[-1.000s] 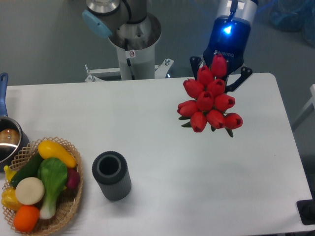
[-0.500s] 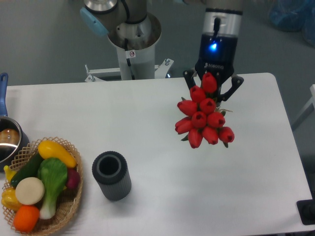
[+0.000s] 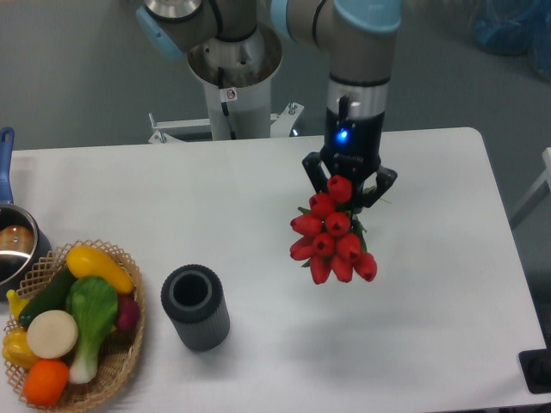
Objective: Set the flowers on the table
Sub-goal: 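Lower the held tulips toward the table surface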
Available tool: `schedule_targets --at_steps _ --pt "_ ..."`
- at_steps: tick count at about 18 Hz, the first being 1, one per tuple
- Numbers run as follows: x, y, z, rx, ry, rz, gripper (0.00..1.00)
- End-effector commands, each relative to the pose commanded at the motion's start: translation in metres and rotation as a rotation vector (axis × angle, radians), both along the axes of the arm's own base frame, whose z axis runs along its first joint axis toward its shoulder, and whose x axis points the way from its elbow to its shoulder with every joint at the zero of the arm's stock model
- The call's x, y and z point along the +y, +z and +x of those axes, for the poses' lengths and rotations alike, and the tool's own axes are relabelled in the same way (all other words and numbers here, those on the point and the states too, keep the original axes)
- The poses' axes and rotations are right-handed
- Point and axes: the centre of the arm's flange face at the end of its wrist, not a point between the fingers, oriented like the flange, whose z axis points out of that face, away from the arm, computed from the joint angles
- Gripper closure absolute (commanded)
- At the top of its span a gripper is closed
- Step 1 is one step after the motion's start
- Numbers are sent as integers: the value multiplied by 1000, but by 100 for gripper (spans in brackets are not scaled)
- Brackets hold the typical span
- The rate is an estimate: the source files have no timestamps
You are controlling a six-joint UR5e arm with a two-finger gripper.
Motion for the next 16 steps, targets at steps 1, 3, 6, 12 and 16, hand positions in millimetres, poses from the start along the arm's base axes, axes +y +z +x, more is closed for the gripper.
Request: schedule_targets --at_steps 1,3,6,12,16 --pt "1 -7 1 0 -8 -21 72" --pt "8 -20 6 5 -33 -70 72" --pt "15 -40 11 -45 -51 -110 72" --pt "22 -80 1 -107 -53 -150 72" --pt "24 -93 -3 -125 -54 -164 72"
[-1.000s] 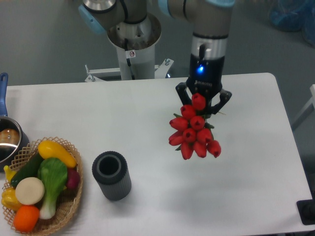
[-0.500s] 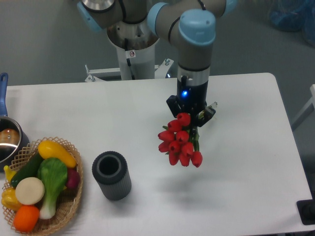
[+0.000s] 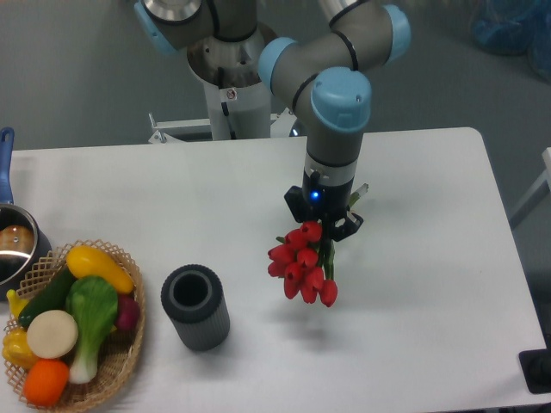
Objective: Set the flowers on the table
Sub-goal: 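Lower the held tulips toward the table surface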
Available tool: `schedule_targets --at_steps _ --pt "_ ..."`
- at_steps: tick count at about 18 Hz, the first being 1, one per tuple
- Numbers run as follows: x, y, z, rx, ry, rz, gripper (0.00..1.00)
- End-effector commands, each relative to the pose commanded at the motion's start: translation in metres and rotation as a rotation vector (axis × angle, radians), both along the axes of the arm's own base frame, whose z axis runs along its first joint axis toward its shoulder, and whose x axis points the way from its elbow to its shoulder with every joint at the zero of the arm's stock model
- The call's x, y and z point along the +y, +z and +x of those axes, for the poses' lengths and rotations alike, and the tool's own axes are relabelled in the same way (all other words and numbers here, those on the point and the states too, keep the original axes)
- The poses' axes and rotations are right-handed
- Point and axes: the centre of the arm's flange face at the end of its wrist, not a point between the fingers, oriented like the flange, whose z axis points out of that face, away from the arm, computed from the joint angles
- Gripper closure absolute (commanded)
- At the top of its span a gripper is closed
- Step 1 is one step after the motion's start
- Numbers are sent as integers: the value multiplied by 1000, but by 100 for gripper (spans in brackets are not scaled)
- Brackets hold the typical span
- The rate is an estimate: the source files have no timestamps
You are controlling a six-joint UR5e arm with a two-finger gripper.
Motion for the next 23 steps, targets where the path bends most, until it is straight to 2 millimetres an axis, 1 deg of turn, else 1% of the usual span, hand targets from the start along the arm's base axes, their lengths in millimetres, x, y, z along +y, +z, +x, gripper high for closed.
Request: schedule_targets --at_steps 3,7,11,15,21,23 --pt "1 -10 -1 -15 0 -10 72" --pt "3 -29 -4 -44 0 -28 72" --pt "4 -40 -5 -59 6 -37 72" --pt "6 -56 -8 -80 9 -49 72" --pt "10 -71 -14 -96 9 -61 70" --pt "10 -73 -15 -97 7 -62 70"
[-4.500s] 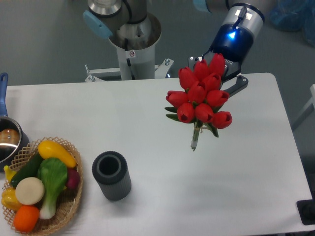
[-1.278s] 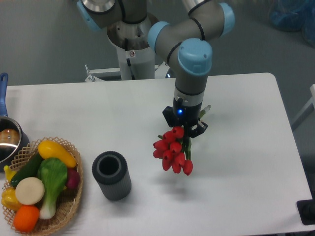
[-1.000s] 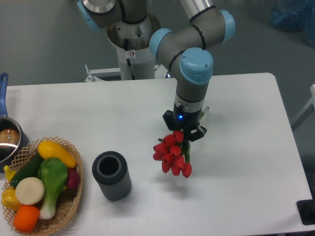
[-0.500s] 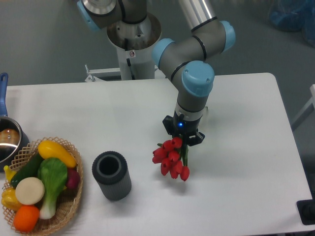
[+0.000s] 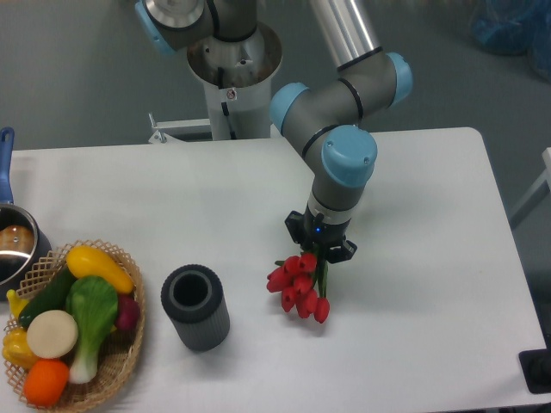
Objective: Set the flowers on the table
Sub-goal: 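Lower the held tulips toward the table surface, then open the gripper to release the tulips onto the table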
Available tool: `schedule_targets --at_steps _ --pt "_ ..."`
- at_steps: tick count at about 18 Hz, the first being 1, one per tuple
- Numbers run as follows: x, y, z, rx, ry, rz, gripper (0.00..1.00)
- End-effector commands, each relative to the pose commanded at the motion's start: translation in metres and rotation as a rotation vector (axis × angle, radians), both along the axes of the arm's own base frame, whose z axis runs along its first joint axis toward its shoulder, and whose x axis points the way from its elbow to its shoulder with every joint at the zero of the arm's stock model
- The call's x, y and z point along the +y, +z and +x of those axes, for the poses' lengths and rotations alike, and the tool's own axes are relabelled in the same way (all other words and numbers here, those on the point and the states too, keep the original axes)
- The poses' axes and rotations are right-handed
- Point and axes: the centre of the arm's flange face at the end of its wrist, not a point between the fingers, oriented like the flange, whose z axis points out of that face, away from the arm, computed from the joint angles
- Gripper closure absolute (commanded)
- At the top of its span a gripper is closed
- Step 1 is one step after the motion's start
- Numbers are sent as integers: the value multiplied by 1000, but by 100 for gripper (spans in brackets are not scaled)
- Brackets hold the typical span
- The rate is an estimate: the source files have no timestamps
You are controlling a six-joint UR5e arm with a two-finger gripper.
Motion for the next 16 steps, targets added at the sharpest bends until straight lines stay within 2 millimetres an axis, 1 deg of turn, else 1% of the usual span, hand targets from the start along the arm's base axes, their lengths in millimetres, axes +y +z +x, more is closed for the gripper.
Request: schedule_targets --at_steps 3,4,5,6,8,9,10,11,16 --pt "1 1 -1 2 -2 3 69" --pt "1 3 -3 5 -2 5 59" --pt "3 7 -7 13 -2 12 38" --pt "4 11 -10 21 3 16 28" --pt "7 16 -13 29 4 23 13" --pt "7 19 -14 33 6 27 10" --pt "7 19 -14 34 7 28 4" --pt "6 21 -15 36 13 30 1" --pt "6 33 -18 50 54 43 0"
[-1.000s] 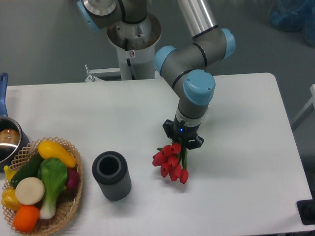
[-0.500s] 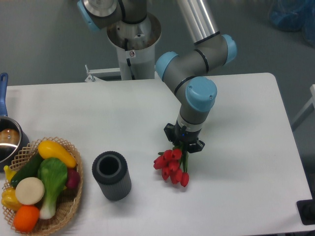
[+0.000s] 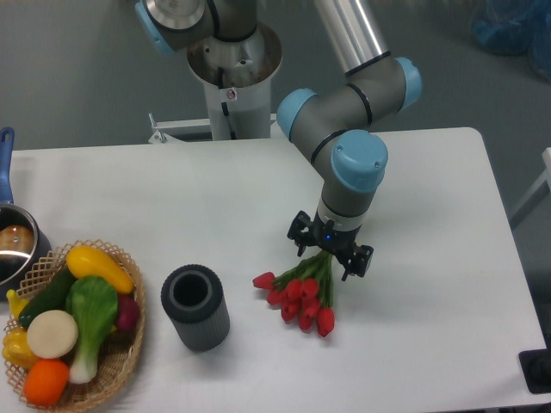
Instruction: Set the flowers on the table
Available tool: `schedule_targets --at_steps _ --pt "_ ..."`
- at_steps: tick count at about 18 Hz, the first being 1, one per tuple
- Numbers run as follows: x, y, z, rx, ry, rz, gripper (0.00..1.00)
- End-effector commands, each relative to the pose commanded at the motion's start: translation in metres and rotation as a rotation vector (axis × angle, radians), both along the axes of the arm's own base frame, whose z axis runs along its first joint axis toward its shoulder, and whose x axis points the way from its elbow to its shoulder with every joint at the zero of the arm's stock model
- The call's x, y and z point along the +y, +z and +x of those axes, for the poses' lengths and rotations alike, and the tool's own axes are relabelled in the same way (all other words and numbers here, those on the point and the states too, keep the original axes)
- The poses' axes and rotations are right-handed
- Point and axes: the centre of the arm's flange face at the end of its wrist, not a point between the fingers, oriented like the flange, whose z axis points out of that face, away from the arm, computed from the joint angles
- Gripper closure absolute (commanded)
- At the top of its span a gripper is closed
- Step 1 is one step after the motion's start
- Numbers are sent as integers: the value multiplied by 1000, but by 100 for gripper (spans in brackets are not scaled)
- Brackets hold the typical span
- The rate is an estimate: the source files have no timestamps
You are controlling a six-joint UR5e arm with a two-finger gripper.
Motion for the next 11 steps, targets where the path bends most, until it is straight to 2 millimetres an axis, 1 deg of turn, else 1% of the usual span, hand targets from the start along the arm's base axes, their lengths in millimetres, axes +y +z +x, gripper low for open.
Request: schedule_targets --at_steps 1,2,4,6,7,10,11 --pt "0 5 -2 5 26 6 0" --pt "-1 16 -2 13 60 18 0" --pt "-8 32 -5 26 119 33 0" --pt "-12 42 -3 44 119 48 0" --pt "-11 51 -1 69 114 65 0" --pt "-15 85 4 132 120 109 0" --pt "-16 100 9 153 118 124 0"
